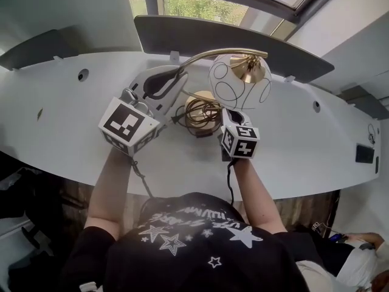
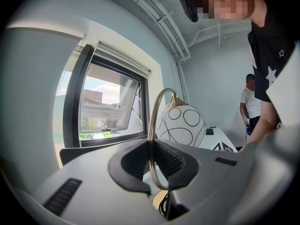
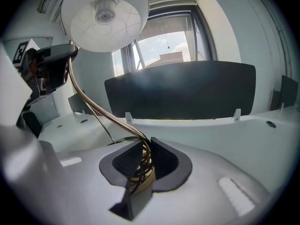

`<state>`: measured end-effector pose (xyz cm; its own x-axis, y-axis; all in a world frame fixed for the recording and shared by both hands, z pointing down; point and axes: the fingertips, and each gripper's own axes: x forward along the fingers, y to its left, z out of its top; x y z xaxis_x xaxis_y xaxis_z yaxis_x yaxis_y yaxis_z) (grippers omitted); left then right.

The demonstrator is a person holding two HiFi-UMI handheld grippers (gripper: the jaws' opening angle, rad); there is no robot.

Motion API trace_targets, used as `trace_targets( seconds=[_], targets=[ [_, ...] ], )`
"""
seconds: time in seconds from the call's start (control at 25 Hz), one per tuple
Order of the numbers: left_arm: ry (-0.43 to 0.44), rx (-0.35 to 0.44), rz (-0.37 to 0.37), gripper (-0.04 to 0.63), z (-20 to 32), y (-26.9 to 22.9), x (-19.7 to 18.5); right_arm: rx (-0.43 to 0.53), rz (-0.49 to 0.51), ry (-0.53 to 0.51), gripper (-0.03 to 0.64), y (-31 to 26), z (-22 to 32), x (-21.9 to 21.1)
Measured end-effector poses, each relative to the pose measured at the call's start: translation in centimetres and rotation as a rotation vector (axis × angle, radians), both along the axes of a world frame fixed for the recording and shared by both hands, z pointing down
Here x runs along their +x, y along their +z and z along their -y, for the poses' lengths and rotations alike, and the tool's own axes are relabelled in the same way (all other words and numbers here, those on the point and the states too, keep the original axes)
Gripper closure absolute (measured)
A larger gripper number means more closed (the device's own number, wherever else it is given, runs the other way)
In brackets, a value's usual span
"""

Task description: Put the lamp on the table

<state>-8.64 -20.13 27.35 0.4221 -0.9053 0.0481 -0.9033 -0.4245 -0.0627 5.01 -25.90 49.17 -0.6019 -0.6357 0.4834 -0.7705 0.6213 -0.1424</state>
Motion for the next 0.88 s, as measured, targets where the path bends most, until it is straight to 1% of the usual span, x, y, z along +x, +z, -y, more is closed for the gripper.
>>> trace_targets(
  seconds=[0.12,0.44,0.6,0.76,0.88],
  targets=[
    [-0.001,0.011,0.009,0.555,0.8,0.3,0.0,-0.006,-0.003,-0.009,0.568,0.3,0.9,-0.2],
    [-0.030,-0.016,0.007,0.555,3.0,1.2,-0.5,-0.029,-0.016,-0.024,0.568,1.2,3.1,-0.8],
    [-0.014,-0.006,0.007,0.555,3.3,1.0,-0.3,-0.035,-0.014,-0.029,0.568,1.8,3.3,-1.0],
    [-0.010,-0.015,0.018,0.555,3.4,1.3,0.0,-0.039,-0.014,-0.027,0.568,2.0,3.5,-0.8],
    [0.008,-0.009,0.026,0.555,3.5,1.2,0.7,-0.049,-0.011,-0.018,0.568,2.2,3.4,-0.5]
  ],
)
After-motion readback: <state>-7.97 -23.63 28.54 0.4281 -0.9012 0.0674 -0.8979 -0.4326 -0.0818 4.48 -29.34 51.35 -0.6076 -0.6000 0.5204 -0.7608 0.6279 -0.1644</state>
